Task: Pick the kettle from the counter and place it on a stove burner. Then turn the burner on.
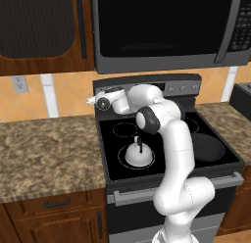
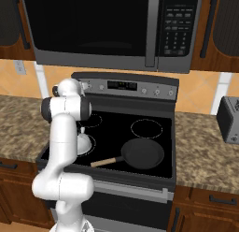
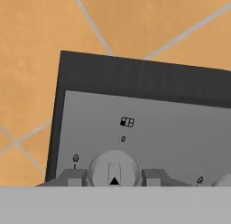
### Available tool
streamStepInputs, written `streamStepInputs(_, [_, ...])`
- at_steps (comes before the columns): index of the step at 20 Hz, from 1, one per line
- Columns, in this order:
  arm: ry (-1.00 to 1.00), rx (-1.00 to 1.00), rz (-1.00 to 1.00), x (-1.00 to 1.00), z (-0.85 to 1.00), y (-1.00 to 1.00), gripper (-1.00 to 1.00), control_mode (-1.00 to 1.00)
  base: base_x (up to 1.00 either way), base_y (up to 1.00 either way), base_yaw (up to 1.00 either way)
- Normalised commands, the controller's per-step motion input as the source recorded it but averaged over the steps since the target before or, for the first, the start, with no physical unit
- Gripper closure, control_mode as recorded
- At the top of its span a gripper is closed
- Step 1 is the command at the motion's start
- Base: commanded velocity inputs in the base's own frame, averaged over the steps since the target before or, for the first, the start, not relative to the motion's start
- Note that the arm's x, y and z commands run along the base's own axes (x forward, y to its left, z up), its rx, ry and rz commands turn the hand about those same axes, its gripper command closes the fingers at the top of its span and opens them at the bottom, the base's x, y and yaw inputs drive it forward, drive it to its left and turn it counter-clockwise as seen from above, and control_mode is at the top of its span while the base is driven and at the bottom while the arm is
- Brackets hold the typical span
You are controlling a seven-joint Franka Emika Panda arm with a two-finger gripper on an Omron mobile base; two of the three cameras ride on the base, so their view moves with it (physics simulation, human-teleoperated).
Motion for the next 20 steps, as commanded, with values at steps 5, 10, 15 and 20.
streamStepInputs(5, [0.0,-0.11,0.0,0.0,-0.07,0.0,1.0,-1.0,0.0,0.0,0.0])
streamStepInputs(10, [0.0,-0.15,0.0,0.0,-0.08,0.0,1.0,-1.0,0.0,0.0,0.0])
streamStepInputs(15, [0.0,-0.14,0.0,0.0,-0.04,-0.01,1.0,-1.0,0.0,0.0,0.0])
streamStepInputs(20, [0.0,-0.13,0.0,0.01,-0.11,-0.01,1.0,-1.0,0.0,0.0,0.0])
